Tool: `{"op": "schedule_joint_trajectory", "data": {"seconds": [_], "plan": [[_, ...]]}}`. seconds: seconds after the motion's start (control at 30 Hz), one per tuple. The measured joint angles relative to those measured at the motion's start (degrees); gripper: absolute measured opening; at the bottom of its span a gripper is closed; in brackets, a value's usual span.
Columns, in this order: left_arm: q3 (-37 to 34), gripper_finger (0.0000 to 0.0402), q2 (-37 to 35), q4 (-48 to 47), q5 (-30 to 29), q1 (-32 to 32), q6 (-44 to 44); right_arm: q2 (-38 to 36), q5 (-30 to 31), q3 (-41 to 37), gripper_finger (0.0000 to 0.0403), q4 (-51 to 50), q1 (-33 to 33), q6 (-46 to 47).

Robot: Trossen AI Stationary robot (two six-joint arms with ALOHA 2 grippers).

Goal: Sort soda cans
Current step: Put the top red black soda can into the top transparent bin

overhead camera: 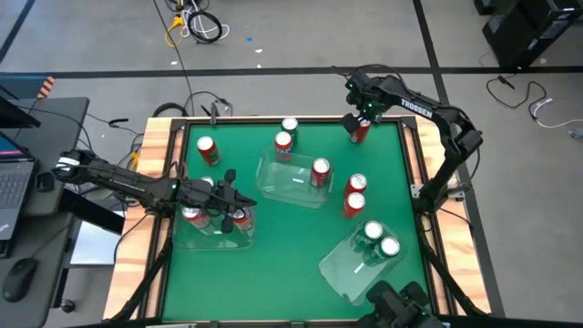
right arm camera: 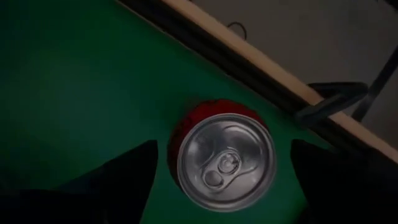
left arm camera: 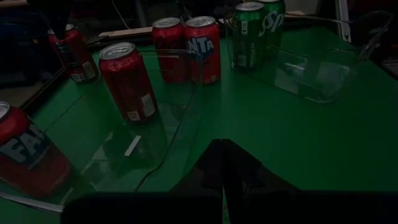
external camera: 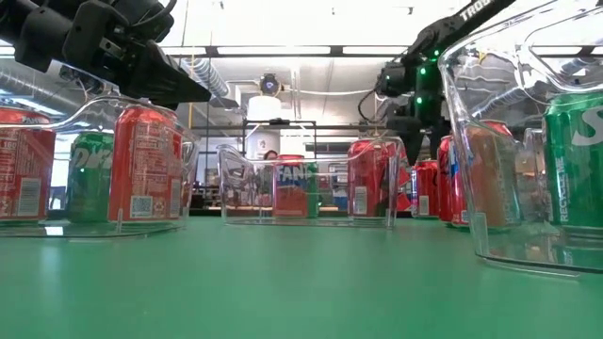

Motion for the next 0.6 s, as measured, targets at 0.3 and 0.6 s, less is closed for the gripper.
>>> {"op": "schedule_joint_trajectory", "data": {"seconds": [0.3, 0.6], "plan": [[0.0, 0.0001, 0.0, -0.04, 0.0, -0.01, -0.13, 3.67, -3.31, 0.0, 0.0346, 0.23, -1.11, -1.47], [0.0, 0.0001, 0.0, -0.24, 0.0, 0.01, -0.16, 2.1, -3.24, -0.07, 0.0285, 0.2, -0.73, -3.51]]}}
